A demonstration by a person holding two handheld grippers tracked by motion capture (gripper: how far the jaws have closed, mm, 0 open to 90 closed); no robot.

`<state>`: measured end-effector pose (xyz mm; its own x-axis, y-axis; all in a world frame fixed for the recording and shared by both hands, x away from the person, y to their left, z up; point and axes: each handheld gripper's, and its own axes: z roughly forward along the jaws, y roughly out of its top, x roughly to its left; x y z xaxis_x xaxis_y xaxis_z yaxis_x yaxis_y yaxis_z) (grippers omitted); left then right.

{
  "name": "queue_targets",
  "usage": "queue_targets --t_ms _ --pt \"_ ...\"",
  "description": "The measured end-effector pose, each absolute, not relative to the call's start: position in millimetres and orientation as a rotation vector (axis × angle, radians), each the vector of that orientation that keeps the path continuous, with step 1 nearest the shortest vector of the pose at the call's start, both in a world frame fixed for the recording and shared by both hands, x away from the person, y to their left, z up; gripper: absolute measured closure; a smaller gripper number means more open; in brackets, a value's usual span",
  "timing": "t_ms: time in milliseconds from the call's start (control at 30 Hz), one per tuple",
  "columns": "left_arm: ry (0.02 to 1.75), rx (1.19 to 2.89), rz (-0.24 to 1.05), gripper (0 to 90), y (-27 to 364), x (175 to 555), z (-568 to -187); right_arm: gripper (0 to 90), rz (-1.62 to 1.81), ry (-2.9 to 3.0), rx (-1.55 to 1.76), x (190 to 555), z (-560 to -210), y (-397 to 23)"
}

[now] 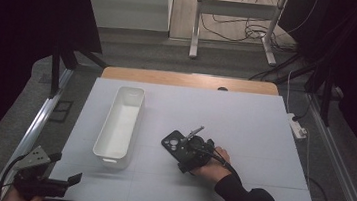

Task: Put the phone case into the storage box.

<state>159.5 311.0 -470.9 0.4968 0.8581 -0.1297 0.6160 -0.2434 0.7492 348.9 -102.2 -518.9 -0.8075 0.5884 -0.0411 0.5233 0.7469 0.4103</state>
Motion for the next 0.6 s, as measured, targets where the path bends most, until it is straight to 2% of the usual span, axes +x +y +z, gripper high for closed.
queue_targets --t_ms 67,600 --pt "1.214 1.968 0.397 0.5 310.7 159.6 -470.9 12.6 0.586 2.777 0.905 348.8 -516.3 -103.6" --pt "1.226 1.979 0.419 0.8 308.6 159.4 -470.7 14.8 0.592 2.782 0.897 347.7 -512.7 -104.0"
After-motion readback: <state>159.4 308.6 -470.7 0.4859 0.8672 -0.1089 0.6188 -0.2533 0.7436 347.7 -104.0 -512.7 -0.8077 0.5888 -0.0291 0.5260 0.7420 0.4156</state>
